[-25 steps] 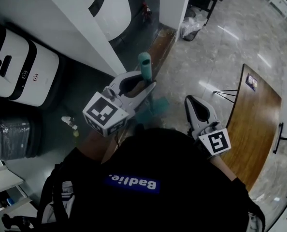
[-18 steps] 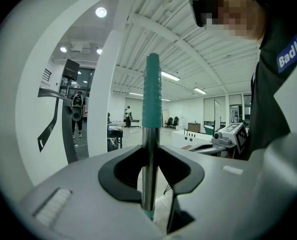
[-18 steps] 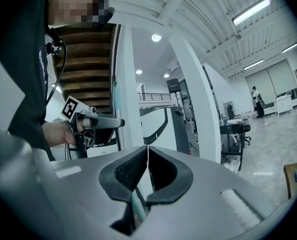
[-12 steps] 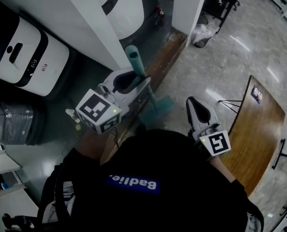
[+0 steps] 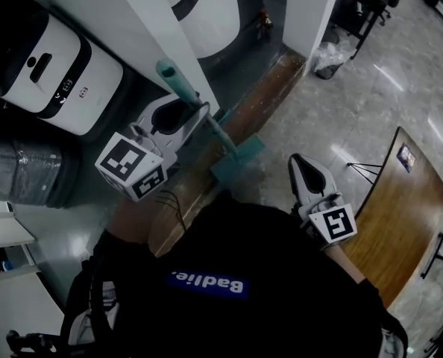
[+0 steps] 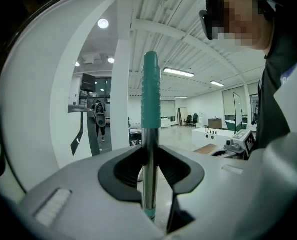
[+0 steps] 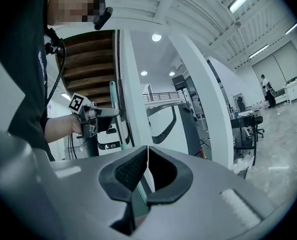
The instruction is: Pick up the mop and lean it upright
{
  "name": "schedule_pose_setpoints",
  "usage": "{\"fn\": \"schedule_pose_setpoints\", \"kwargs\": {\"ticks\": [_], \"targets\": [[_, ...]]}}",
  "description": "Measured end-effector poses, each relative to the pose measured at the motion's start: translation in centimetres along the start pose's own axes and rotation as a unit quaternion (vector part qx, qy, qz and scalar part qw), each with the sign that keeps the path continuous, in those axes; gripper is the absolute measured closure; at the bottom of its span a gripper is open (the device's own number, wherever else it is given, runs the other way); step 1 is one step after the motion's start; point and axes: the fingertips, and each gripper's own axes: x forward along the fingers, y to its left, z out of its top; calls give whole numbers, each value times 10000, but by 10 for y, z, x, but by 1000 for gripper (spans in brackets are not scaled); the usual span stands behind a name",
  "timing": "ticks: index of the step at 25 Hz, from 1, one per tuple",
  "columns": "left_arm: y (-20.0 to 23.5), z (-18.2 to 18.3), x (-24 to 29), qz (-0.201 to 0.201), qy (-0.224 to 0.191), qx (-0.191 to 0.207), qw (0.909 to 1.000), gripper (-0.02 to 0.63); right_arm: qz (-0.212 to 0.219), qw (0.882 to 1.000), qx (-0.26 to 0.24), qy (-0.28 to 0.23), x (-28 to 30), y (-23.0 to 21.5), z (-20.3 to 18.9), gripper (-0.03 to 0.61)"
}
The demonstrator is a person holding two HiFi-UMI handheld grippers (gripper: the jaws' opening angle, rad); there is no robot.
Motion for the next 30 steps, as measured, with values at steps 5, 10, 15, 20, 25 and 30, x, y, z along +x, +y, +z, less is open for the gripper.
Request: {"fn": "schedule_pose_setpoints", "kwargs": {"ticks": [5, 10, 15, 20, 25, 30], "targets": [[25, 5, -20, 181, -54, 64, 9998, 492, 9, 9999, -71, 132, 2, 2, -4, 566], [73, 4, -49, 237, -231, -65, 9994, 492, -269, 9991, -205, 258, 15, 6, -3, 566], [116, -1, -76, 131, -342, -184, 9992, 492, -406, 9981, -353, 304, 46, 24, 4, 566], [142, -4, -95, -413, -443, -26, 9982, 492, -204, 9980, -453, 396, 93, 51, 3, 566], [164, -4, -110, -1249, -710, 250, 9893, 491, -44, 9974, -536, 484, 139, 78, 1, 566], [194, -7, -122, -1976, -985, 338, 9747, 492, -33, 9964, -625, 574, 175, 96, 0, 566]]}}
